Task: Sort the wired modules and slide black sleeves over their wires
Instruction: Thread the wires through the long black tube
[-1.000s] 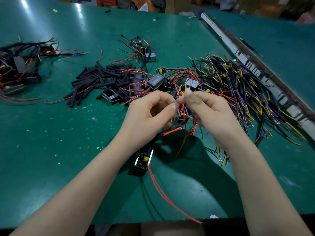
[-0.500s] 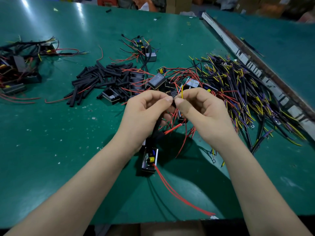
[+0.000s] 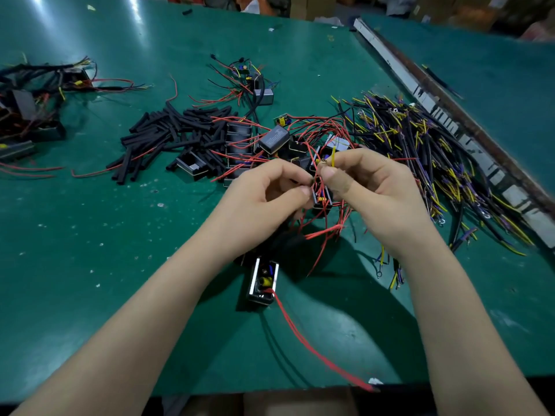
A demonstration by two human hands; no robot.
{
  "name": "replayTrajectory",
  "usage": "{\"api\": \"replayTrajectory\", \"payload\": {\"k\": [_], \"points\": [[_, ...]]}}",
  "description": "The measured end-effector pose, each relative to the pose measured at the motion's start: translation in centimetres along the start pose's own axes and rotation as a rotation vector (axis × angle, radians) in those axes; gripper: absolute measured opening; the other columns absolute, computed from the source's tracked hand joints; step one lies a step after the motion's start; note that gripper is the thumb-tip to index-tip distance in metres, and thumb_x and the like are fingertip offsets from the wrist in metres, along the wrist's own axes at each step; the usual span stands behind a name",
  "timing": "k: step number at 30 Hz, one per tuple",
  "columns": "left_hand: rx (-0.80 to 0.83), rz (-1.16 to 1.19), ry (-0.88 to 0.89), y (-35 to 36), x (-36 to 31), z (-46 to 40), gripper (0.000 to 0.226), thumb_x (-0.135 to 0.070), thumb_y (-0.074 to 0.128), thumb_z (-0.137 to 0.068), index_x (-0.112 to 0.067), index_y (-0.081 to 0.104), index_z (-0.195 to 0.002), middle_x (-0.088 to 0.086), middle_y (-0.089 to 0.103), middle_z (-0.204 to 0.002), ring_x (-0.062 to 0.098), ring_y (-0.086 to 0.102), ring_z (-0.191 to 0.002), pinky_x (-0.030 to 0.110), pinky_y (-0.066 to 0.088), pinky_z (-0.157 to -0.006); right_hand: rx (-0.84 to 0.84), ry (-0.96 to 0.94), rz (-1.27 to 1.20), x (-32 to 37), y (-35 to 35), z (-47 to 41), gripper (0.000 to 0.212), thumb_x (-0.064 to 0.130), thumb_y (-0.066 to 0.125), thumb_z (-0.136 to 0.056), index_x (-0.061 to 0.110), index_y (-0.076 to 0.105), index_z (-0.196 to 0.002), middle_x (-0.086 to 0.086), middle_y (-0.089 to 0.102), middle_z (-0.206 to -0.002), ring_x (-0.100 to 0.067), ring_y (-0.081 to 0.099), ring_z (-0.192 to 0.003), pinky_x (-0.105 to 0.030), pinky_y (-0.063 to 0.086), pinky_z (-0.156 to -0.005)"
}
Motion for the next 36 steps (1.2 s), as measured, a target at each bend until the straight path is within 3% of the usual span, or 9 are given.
{"api": "replayTrajectory", "payload": {"k": [4, 7, 10, 14, 18, 21, 25, 30, 36], "points": [[0.120, -0.180, -0.059, -0.4, 0.5, 0.0, 0.008, -0.018, 0.063, -0.089, -0.014, 0.068, -0.085, 0.005, 0.071, -0.076, 0.010, 0.060, -0.067, 0.029, 0.049, -0.069, -0.021, 0.022, 0.025, -0.2, -0.1, -0.1, 0.013, 0.012, 0.067, -0.088, 0.025, 0.066, -0.085, 0.015, 0.063, -0.071, -0.004, 0.051, -0.068, -0.018, 0.045, -0.067], [0.118, -0.240, -0.022, -0.5, 0.5, 0.0, 0.019, -0.027, 0.057, -0.093, -0.019, 0.069, -0.080, -0.003, 0.071, -0.072, 0.007, 0.061, -0.065, 0.022, 0.047, -0.068, -0.028, 0.024, 0.027, -0.2, -0.1, -0.1, 0.013, 0.013, 0.068, -0.088, 0.026, 0.067, -0.083, 0.014, 0.064, -0.072, -0.004, 0.051, -0.067, -0.017, 0.045, -0.065], [0.057, -0.242, -0.017, -0.6, 0.6, -0.2, 0.019, -0.023, 0.054, -0.095, -0.025, 0.067, -0.081, -0.011, 0.066, -0.063, 0.002, 0.057, -0.057, 0.015, 0.044, -0.061, -0.030, 0.027, 0.041, -0.3, -0.1, -0.1, 0.014, 0.013, 0.068, -0.088, 0.026, 0.067, -0.083, 0.013, 0.064, -0.073, -0.005, 0.050, -0.068, -0.017, 0.044, -0.065], [-0.029, -0.309, 0.008, -0.4, 1.1, -0.2, 0.018, -0.023, 0.055, -0.094, -0.026, 0.070, -0.085, -0.014, 0.057, -0.053, -0.003, 0.046, -0.046, 0.015, 0.035, -0.052, 0.001, -0.024, 0.148, -0.3, -0.3, 0.0, 0.019, 0.013, 0.069, -0.087, 0.031, 0.066, -0.084, 0.006, 0.060, -0.085, -0.010, 0.052, -0.075, -0.025, 0.044, -0.071], [-0.051, -0.419, 0.077, -0.3, 1.1, -0.1, 0.019, -0.033, 0.052, -0.088, -0.032, 0.071, -0.090, -0.018, 0.057, -0.052, -0.001, 0.049, -0.050, 0.017, 0.039, -0.054, 0.059, -0.135, 0.298, 0.0, -0.3, 0.1, 0.020, 0.011, 0.068, -0.087, 0.030, 0.064, -0.085, 0.006, 0.056, -0.099, 0.001, 0.053, -0.088, -0.014, 0.041, -0.082], [-0.029, -0.338, 0.062, -0.1, 1.1, -0.1, 0.018, -0.027, 0.053, -0.094, -0.036, 0.068, -0.092, -0.016, 0.058, -0.052, -0.002, 0.049, -0.048, 0.013, 0.039, -0.053, 0.068, -0.130, 0.296, 0.0, -0.3, 0.1, 0.020, 0.009, 0.068, -0.087, 0.028, 0.064, -0.085, 0.007, 0.056, -0.100, 0.003, 0.053, -0.087, -0.013, 0.041, -0.082], [-0.027, -0.124, -0.008, 0.0, 0.6, -0.2, 0.020, -0.019, 0.051, -0.097, -0.027, 0.067, -0.088, -0.009, 0.063, -0.059, 0.003, 0.055, -0.053, 0.016, 0.045, -0.057, 0.067, -0.111, 0.238, 0.1, -0.3, 0.1, 0.020, 0.008, 0.068, -0.086, 0.028, 0.064, -0.083, 0.011, 0.056, -0.096, 0.006, 0.054, -0.086, -0.011, 0.041, -0.079], [-0.061, 0.103, -0.031, 0.0, 0.1, -0.1, 0.014, -0.012, 0.055, -0.095, -0.018, 0.067, -0.090, -0.006, 0.065, -0.058, 0.004, 0.056, -0.053, 0.014, 0.047, -0.056, 0.079, -0.074, 0.149, 0.0, -0.2, 0.1, 0.009, 0.019, 0.067, -0.082, 0.027, 0.066, -0.083, 0.020, 0.059, -0.091, 0.000, 0.056, -0.079, -0.018, 0.046, -0.075], [-0.078, -0.329, 0.132, 0.2, 0.4, 0.1, 0.017, -0.016, 0.058, -0.092, -0.030, 0.059, -0.083, -0.012, 0.061, -0.056, 0.000, 0.053, -0.051, 0.020, 0.046, -0.059, 0.101, -0.128, 0.207, -0.2, -0.2, 0.2, 0.016, 0.014, 0.068, -0.082, 0.029, 0.065, -0.085, 0.007, 0.058, -0.095, -0.012, 0.059, -0.085, -0.029, 0.047, -0.080]]}}
Point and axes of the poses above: each hand's wrist, its own z-axis away from the middle knuckle, its own y-axis out of the palm, x = y × z, the point moved 1 cm from there along -z, towards the middle knuckle
